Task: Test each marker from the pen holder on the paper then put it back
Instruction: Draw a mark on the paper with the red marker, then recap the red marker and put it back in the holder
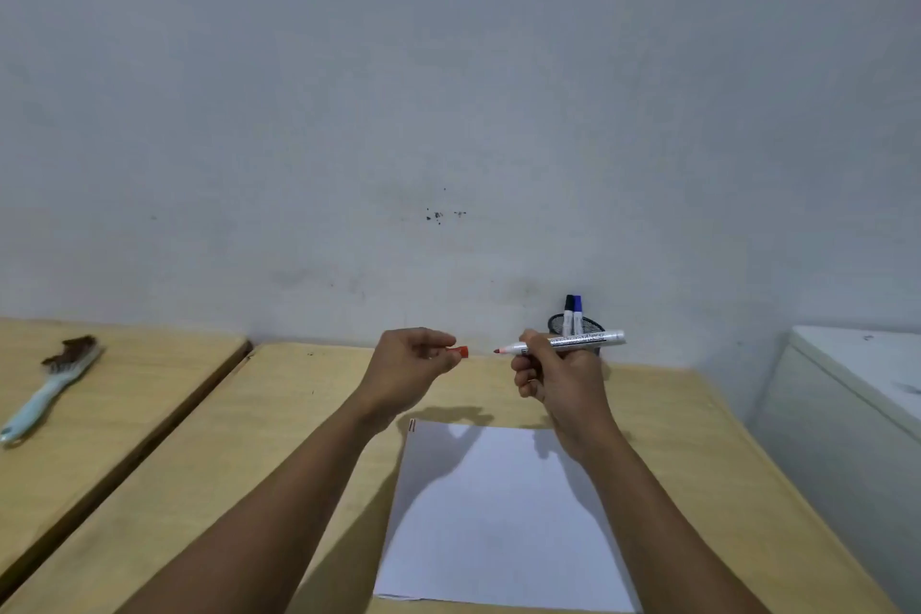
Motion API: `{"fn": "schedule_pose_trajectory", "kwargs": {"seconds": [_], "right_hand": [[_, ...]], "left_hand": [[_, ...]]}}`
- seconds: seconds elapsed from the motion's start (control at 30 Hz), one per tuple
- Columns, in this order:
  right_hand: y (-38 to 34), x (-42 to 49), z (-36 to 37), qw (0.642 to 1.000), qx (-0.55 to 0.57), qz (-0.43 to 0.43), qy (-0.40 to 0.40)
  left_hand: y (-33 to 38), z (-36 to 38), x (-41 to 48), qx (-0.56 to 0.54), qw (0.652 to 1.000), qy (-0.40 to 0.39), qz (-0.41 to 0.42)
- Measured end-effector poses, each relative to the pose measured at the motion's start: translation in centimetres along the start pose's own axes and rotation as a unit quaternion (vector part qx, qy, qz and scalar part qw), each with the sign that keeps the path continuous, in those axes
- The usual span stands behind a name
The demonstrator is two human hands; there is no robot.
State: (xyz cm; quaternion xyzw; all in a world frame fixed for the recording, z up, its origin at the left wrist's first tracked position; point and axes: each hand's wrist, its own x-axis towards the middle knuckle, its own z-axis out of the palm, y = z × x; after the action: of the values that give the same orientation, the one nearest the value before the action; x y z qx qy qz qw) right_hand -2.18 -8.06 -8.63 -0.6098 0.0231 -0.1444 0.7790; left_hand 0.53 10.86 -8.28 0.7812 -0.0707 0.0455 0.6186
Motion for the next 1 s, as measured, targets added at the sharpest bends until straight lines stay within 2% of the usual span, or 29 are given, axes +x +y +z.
{"fn": "schedule_pose_trajectory", "kwargs": {"seconds": [0.17,0.43,0.63,0.83,0.9,1.0], "right_hand": [[-4.2,-1.8,-1.4,0.999,-0.001,-0.033,0.001],[-9.5,-4.2,-4.5,0.994,-0.003,-0.109,0.011],[-11.6,-5.5,-5.2,0.992,-0.012,-0.115,-0.041],[-13.2,-5.8,-6.0,0.983,-0.066,-0.146,-0.088],[-13.3,-5.8,-6.0,0.980,-0.087,-0.149,-0.099],[-13.1,-5.6,-5.5,0.987,-0.046,-0.140,-0.065]], "left_hand": [[5.9,2.8,-2.4,-0.057,0.993,-0.067,0.081],[10.8,4.6,-4.9,-0.048,0.987,-0.068,0.139],[12.5,5.3,-5.9,-0.037,0.978,-0.121,0.166],[13.6,5.0,-5.9,0.059,0.964,-0.162,0.203],[14.0,5.0,-6.2,0.092,0.956,-0.147,0.237],[14.7,5.5,-6.3,0.179,0.930,-0.062,0.315]]}}
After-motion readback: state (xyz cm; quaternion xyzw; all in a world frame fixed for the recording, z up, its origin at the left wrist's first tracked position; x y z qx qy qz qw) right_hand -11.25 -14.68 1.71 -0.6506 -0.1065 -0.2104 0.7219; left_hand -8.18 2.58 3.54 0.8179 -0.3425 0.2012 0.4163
